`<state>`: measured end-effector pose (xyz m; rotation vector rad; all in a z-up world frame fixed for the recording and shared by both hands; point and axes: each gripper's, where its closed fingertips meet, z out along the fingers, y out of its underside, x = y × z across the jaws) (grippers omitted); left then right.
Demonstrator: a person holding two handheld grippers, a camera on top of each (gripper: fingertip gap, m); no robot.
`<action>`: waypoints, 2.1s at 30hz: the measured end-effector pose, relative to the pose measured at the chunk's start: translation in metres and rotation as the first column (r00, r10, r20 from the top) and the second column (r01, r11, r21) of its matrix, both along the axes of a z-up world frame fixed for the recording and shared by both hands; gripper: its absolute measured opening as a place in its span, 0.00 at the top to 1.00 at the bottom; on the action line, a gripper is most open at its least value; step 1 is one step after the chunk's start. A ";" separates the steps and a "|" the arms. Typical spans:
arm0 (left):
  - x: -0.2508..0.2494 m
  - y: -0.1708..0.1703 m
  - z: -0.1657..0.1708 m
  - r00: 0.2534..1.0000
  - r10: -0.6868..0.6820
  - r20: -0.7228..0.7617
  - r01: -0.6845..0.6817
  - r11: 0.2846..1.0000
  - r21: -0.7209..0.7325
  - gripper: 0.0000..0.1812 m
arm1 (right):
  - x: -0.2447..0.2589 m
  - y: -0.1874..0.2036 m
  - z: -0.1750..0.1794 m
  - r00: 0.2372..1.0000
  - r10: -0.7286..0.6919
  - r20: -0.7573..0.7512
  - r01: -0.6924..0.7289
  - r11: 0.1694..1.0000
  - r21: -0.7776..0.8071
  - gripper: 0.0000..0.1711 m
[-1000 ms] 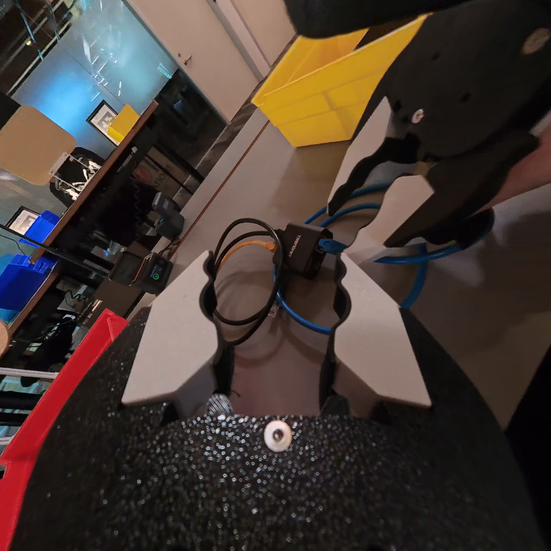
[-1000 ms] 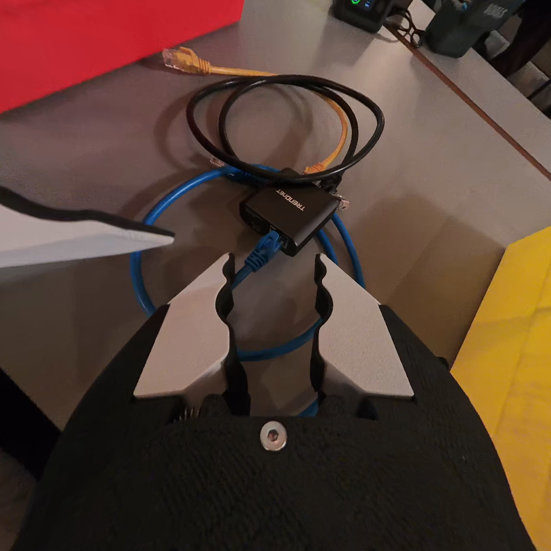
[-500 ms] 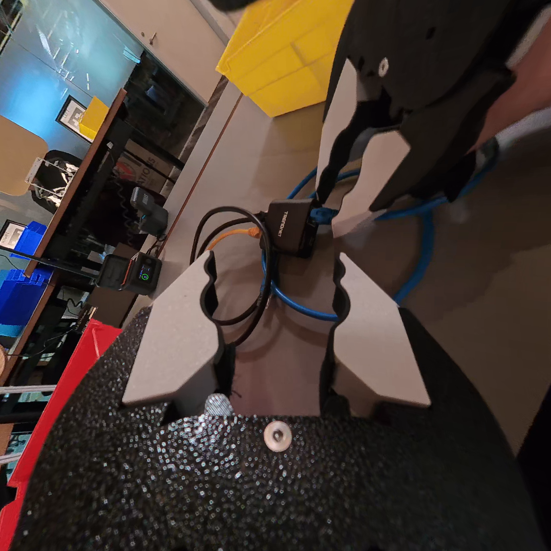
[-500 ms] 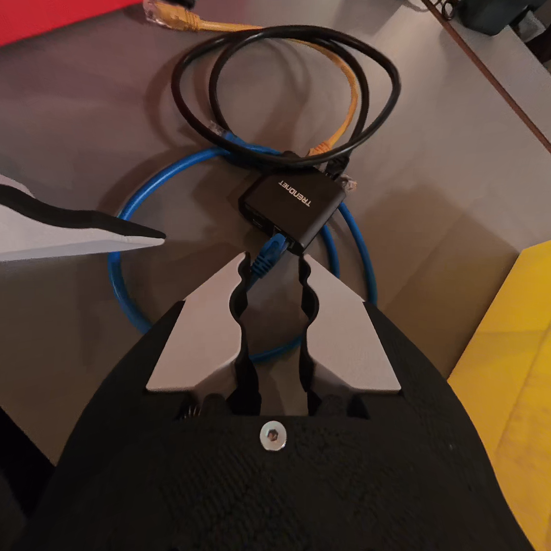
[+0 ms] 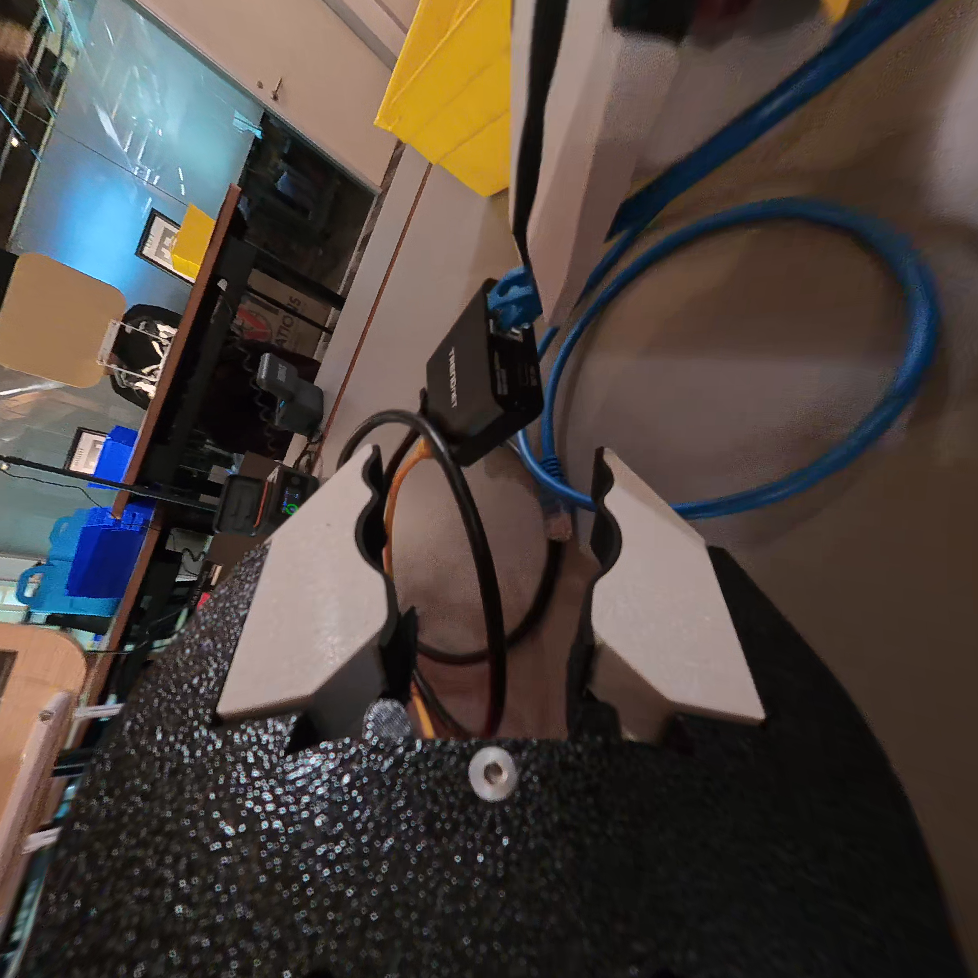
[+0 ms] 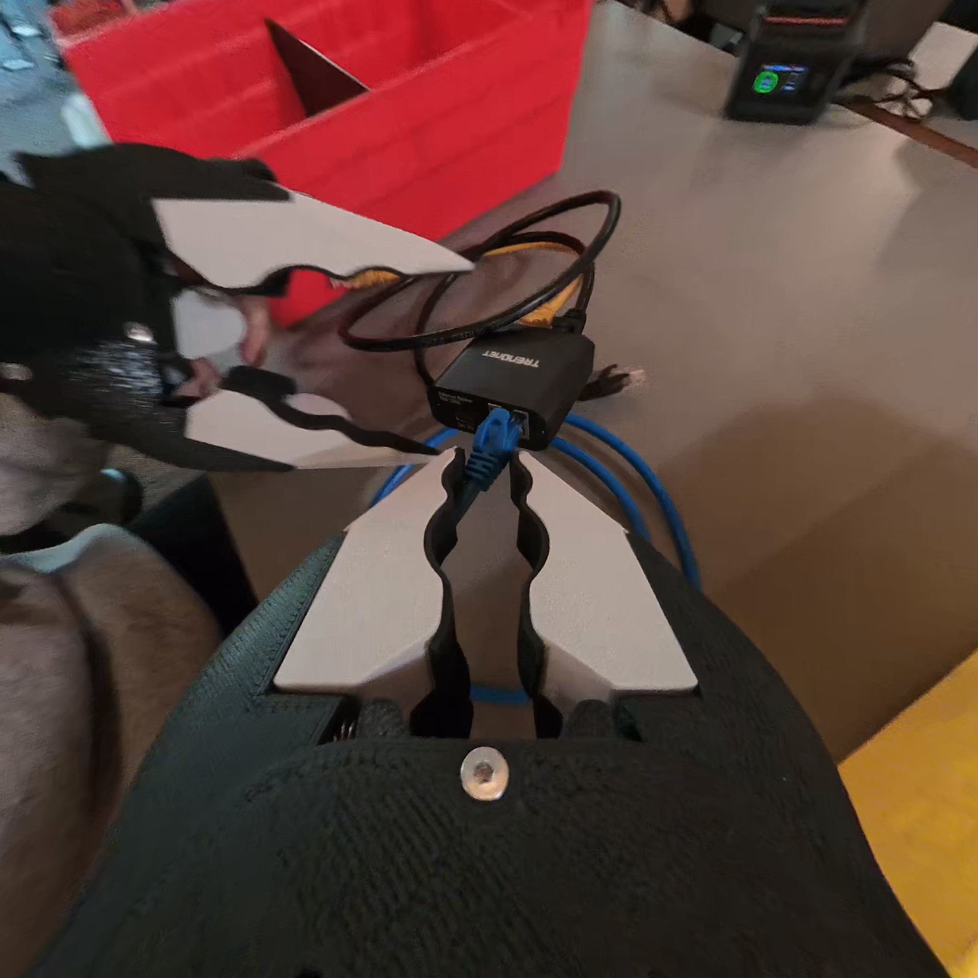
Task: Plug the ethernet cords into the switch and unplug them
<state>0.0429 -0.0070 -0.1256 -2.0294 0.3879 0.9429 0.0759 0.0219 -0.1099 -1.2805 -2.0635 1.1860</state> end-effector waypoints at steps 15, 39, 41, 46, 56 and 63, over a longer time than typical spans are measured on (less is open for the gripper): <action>0.005 0.000 -0.019 0.977 -0.011 -0.213 -0.035 0.977 -0.209 0.88 | 0.021 -0.029 0.033 0.897 0.313 -0.312 -0.196 0.915 0.352 0.73; 0.000 0.000 -0.011 0.860 0.087 0.503 -0.100 0.995 -0.001 0.87 | 0.093 -0.071 0.142 0.328 0.501 -0.801 -0.013 0.850 0.526 0.85; -0.002 -0.002 -0.006 0.840 0.077 0.537 -0.114 0.993 0.035 0.87 | 0.081 -0.073 0.119 0.427 0.493 -0.758 -0.108 0.860 0.499 0.86; -0.003 -0.004 0.002 0.850 0.026 0.526 -0.083 0.993 0.084 0.88 | 0.040 -0.042 0.067 0.732 0.342 -0.589 -0.211 0.936 0.281 0.81; 0.029 -0.003 -0.022 0.952 -0.218 0.217 0.245 0.963 -0.108 0.88 | 0.029 -0.045 0.032 0.715 0.444 -0.539 -0.168 0.858 0.485 0.78; 0.043 -0.007 -0.026 0.926 -0.342 0.161 0.363 0.922 -0.131 0.88 | 0.039 -0.047 0.013 0.688 0.555 -0.467 -0.191 0.760 0.621 0.90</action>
